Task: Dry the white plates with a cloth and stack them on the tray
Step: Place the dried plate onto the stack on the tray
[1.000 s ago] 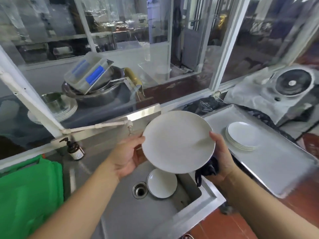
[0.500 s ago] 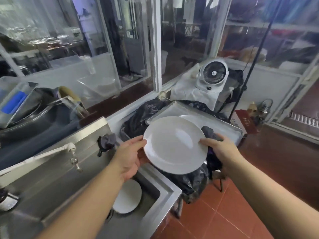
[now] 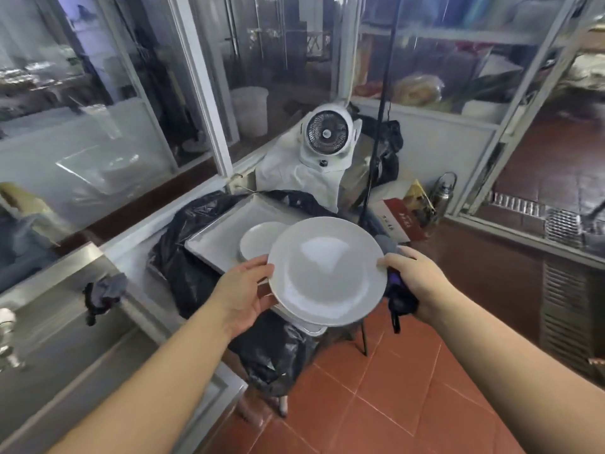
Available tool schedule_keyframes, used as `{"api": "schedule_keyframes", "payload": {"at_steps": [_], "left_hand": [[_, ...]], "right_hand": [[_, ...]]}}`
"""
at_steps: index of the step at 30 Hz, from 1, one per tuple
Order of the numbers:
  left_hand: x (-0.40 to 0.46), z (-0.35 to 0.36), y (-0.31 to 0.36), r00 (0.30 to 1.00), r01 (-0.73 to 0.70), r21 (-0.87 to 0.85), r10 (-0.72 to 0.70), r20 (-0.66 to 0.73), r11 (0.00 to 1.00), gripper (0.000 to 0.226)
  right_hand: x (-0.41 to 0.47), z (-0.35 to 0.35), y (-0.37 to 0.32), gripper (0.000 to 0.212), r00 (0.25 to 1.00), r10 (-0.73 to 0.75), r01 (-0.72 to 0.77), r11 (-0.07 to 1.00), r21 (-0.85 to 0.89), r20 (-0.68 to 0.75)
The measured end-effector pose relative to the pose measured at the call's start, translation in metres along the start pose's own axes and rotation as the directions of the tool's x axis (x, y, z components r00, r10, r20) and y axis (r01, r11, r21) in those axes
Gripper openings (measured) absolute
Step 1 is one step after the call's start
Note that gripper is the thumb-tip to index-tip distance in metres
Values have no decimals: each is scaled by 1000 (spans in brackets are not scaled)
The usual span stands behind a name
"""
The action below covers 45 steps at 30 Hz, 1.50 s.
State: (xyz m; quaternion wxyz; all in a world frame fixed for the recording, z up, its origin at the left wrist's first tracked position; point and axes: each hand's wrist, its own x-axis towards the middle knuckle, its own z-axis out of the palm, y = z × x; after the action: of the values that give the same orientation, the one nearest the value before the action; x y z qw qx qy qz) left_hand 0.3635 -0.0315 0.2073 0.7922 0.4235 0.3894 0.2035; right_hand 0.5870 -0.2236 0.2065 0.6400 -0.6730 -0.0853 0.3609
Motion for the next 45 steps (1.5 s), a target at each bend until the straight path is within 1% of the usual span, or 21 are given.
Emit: {"api": "schedule_keyframes", "payload": {"at_steps": [3,7,9,11,13,15,18,23,29,33,37,40,43,45], "left_hand": [[13,19,-5,1000,24,50,-25,11,998,27],[35,29,-5,998,48,151,-53,33,987,35],[50,30,-6,997,62,165,-68,28,984,36],[68,27,-6,996,81,170,-87,26,982,31],[87,21,-6,994,93,177,-100,32,980,29],[108,14,-5,994,103,161,-108,25,982,29],[143,2,-1,993,118,102,-119,0,988,29],[192,-21,8,988,149,21,-148,-37,989,26],[225,-47,11,975,164,-37,-168,-149,986,29],[243,-61,13,952,171,-79,-185,-245,982,28],[265,-69,14,906,186,-84,-204,-371,979,30],[281,-74,11,858,207,-96,-228,-461,974,31],[297,-76,0,808,218,-112,-244,-536,969,32],[307,-77,-9,779,201,-134,-241,-579,970,31]], "right_hand": [[16,-20,-2,12,999,45,-45,999,-18,-20],[42,-32,-1,21,996,83,-85,995,-48,-36],[58,-32,1,21,995,86,-89,995,-54,-43],[76,-29,2,20,994,92,-95,993,-71,-52],[98,-24,3,27,993,106,-111,989,-98,-54],[123,-16,2,36,991,119,-126,980,-153,-56],[160,2,-5,41,990,129,-139,961,-239,-57],[216,39,-12,51,989,137,-146,941,-305,-49],[277,90,-11,52,989,149,-130,905,-405,16],[325,125,-3,33,985,144,-86,881,-465,91],[375,156,8,33,964,190,-57,833,-550,187],[410,177,18,33,939,223,-22,801,-599,264],[439,192,27,28,913,250,6,781,-624,322],[454,201,33,28,897,260,29,770,-637,356]]}}
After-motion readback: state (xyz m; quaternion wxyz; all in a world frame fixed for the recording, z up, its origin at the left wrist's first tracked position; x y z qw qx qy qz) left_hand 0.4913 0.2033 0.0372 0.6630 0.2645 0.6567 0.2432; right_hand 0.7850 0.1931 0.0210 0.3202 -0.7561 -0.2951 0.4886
